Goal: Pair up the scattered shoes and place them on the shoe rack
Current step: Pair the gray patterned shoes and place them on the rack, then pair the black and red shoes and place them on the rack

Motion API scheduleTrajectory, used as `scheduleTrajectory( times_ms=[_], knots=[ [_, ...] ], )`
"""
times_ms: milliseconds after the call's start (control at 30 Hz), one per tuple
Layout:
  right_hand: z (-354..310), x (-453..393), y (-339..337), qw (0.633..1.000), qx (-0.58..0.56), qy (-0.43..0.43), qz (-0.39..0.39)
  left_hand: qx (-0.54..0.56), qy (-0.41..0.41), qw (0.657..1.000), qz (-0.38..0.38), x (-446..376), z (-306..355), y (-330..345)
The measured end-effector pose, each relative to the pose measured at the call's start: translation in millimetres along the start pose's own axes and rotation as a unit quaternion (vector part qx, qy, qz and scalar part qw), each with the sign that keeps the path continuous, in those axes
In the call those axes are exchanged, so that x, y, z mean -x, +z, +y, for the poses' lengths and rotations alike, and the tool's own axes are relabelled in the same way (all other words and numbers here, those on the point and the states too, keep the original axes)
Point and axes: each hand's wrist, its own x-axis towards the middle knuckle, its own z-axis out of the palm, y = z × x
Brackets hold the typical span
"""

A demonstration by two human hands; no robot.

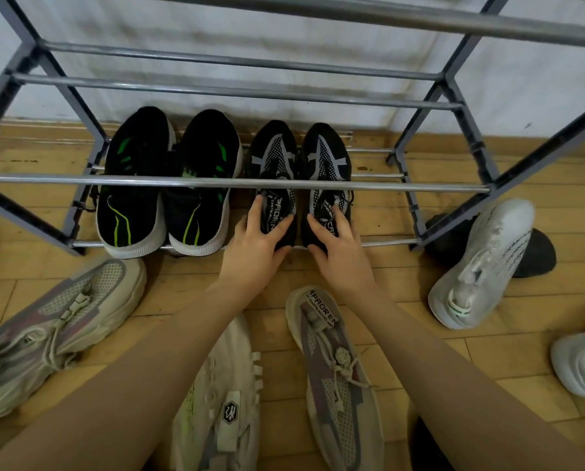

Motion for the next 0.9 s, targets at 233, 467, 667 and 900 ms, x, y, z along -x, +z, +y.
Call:
scheduleTrajectory(
  times_ms=[233,467,667,900],
  knots=[
    [-22,41,-10,0.998,0.044,-0.033,0.040,-0.005,0.014,0.999,0.031,42,-8,-25],
    [-75,83,-11,0.993,0.033,-0.107,0.030,0.026,-0.031,0.998,0.054,111,-37,-69],
    [-133,115,17,0.987,0.004,-0.156,-0.028,0.017,-0.111,0.993,0.042,191,-71,-94],
    [-167,148,71,0.968,0.037,-0.215,-0.127,-0.002,-0.168,0.986,-0.017,274,-109,-80]
  ],
)
